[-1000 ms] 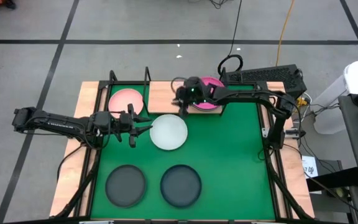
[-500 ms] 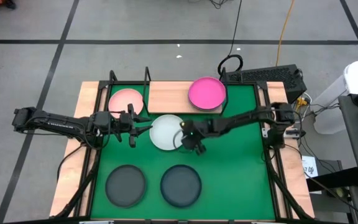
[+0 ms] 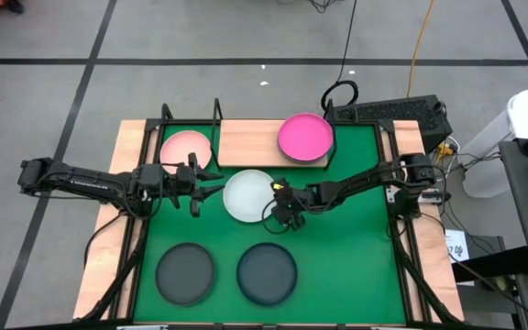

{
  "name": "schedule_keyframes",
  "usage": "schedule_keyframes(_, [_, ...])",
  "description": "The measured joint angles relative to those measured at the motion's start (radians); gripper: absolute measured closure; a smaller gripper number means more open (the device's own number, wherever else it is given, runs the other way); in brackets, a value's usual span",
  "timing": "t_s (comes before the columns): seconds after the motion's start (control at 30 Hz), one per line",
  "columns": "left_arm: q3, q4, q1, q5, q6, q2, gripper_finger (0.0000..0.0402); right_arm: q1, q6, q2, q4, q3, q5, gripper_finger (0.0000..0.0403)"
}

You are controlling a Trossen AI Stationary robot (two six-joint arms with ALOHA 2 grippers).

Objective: Place and stack plates onto a shelf
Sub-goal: Put the white plate on the shelf

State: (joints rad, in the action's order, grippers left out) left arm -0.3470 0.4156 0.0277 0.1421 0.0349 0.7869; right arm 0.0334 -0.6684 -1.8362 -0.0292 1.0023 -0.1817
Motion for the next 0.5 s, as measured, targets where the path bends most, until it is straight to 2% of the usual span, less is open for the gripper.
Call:
schedule_keyframes(0.13, [0.000,0.000,0.000,0.000,0.002,0.000,0.0259,0.001,-0.004,0.000,0.012,0.000,0.002,0.0287])
schedule_keyframes(0.33, [0.000,0.000,0.000,0.000,0.015,0.000,0.0259,0.002,0.001,0.000,0.046,0.000,0.057,0.0386])
schedule_keyframes(0.5, [0.000,-0.001,0.000,0.000,0.023,0.000,0.0259,0.031,-0.066,0.010,0.048,-0.001,0.031,0.0398])
